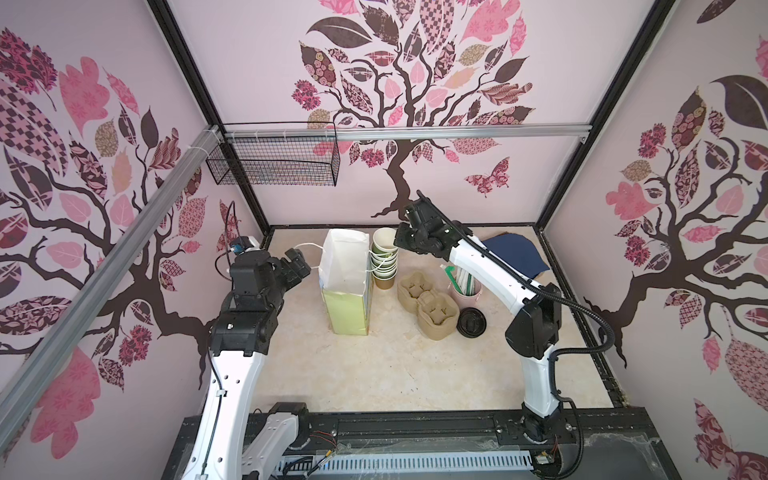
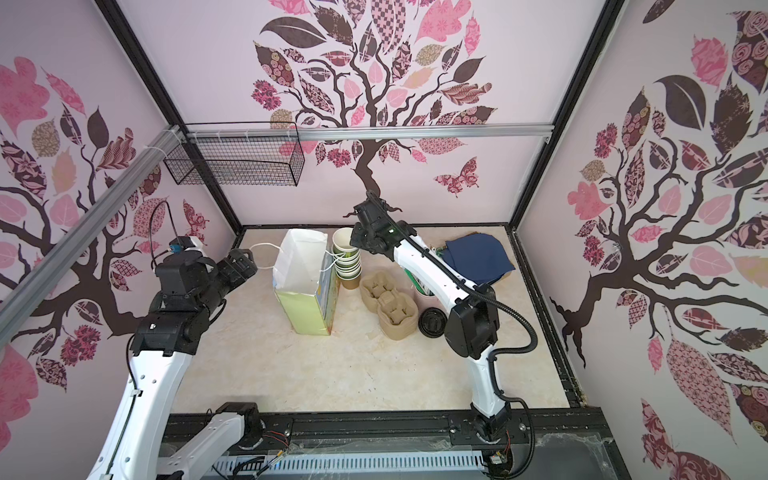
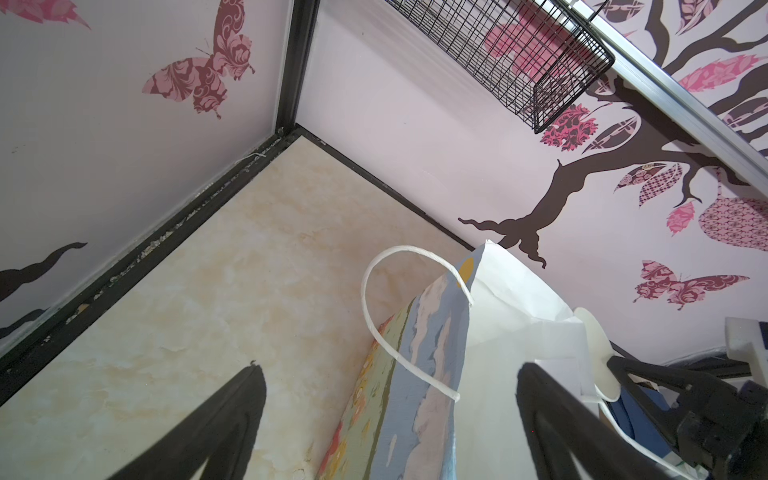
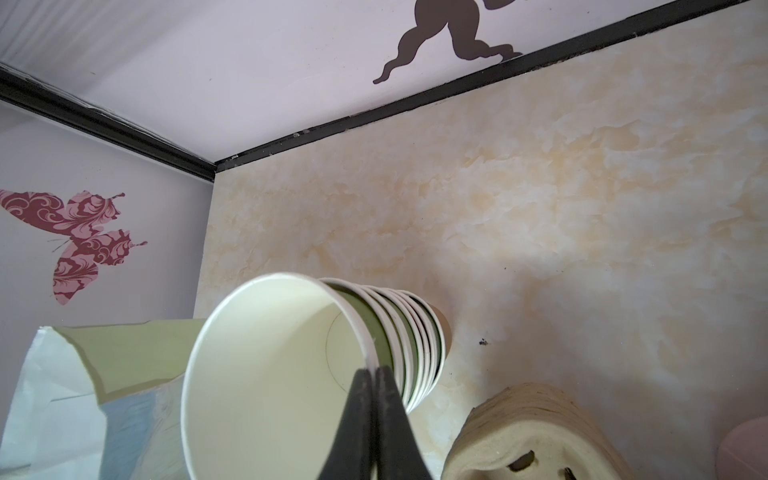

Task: Pack the takeout coffee
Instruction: 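Grip the rim of the top paper cup with the right gripper and lift it off, then carry the cup toward the robot and set it upright with the right gripper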

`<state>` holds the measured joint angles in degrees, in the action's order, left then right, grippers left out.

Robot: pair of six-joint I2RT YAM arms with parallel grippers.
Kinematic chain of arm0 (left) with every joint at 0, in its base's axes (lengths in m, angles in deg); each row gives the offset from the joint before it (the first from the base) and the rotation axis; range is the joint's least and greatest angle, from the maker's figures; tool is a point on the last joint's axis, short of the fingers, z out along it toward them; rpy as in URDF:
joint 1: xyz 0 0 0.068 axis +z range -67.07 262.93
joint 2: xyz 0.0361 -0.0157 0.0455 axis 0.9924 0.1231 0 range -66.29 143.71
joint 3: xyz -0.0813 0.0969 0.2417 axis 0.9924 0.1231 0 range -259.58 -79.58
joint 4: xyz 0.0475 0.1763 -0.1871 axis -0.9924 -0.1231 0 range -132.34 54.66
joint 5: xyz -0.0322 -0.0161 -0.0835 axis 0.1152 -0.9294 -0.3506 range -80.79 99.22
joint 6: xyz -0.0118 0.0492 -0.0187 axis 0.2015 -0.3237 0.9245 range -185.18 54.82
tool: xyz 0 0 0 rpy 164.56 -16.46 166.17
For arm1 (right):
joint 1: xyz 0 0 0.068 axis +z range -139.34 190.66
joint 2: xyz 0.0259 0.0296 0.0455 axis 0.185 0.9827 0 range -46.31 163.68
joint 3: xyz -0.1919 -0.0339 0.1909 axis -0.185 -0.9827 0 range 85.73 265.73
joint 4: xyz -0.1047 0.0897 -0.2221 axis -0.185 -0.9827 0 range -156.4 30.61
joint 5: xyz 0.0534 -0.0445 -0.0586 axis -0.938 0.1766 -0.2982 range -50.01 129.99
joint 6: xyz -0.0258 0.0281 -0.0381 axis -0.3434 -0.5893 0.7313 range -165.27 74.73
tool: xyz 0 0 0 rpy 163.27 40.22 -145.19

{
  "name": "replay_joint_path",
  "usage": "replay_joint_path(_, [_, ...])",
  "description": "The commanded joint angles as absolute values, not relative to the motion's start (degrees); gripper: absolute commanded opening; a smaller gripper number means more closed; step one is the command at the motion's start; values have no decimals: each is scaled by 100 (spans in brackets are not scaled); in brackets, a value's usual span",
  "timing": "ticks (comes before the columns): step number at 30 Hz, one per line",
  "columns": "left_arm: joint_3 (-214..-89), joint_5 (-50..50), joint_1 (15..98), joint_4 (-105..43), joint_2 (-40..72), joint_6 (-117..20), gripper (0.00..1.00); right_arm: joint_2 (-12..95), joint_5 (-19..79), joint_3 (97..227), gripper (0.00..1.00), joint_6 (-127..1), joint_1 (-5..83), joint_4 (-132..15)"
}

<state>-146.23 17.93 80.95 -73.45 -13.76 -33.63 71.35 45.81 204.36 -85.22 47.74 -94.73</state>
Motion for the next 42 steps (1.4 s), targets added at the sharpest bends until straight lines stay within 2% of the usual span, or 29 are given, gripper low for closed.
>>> replay_joint_path(1, [-14778,1709,8068,-7182,-1422,-3413,98,6995,4649,20684,2,-8397,4819,-9449])
replay_joint_path(30, [-14769,1743,8070,-7217,-1364,-3506,98,6433,4897,20969,1,-8447,4819,-9539])
replay_joint_path(42, [-14945,1776,8068,-7270,-1306,-3630,98,5783,5783,21359,0,-7914,4819,-10007])
